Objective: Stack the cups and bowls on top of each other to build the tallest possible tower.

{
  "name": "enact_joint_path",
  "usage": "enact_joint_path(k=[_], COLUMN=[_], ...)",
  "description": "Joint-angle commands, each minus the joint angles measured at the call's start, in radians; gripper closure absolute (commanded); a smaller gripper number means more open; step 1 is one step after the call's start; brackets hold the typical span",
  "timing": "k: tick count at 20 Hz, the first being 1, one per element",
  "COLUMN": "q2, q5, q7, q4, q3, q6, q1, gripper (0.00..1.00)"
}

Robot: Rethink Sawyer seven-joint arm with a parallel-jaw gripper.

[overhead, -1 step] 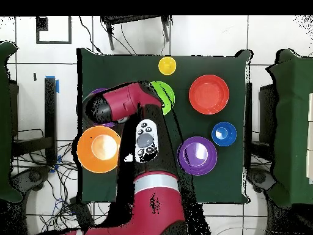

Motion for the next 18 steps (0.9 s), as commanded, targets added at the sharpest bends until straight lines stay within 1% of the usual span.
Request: enact_joint_path(k=[1, 3, 7, 8, 9, 10, 13, 15, 16, 18], q2=[0.131, 0.17, 0.229, 0.264, 0.279, 0.32, 0.373, 0.392, 0.384, 0.396], q5=[-0.007, -0.013, -0.019, -0.023, -0.026, -0.034, -0.045, -0.051, -0.048, -0.051], q7=[-0.105, -0.13, -0.172, -0.18, -0.188, -0.203, -0.246, -0.264, -0.27, -0.275], q4=[-0.237, -0.318, -0.446, -0.515, -0.544, -0.626, -0.743, -0.788, -0.775, -0.786], q3=[0.107, 0.12, 0.146, 0.155, 0.162, 0.178, 0.207, 0.216, 0.214, 0.217], q6=[0.16, 0.204, 0.284, 0.317, 0.327, 0.362, 0.428, 0.47, 0.467, 0.472], q1=[-0.033, -0.033, -0.03, -0.02, -0.018, -0.006, 0.002, 0.005, 0.0, 0.002], gripper=[0.0, 0.0, 0.0, 0.0, 0.0, 0.0, 0.0, 0.0, 0.0, 0.0])
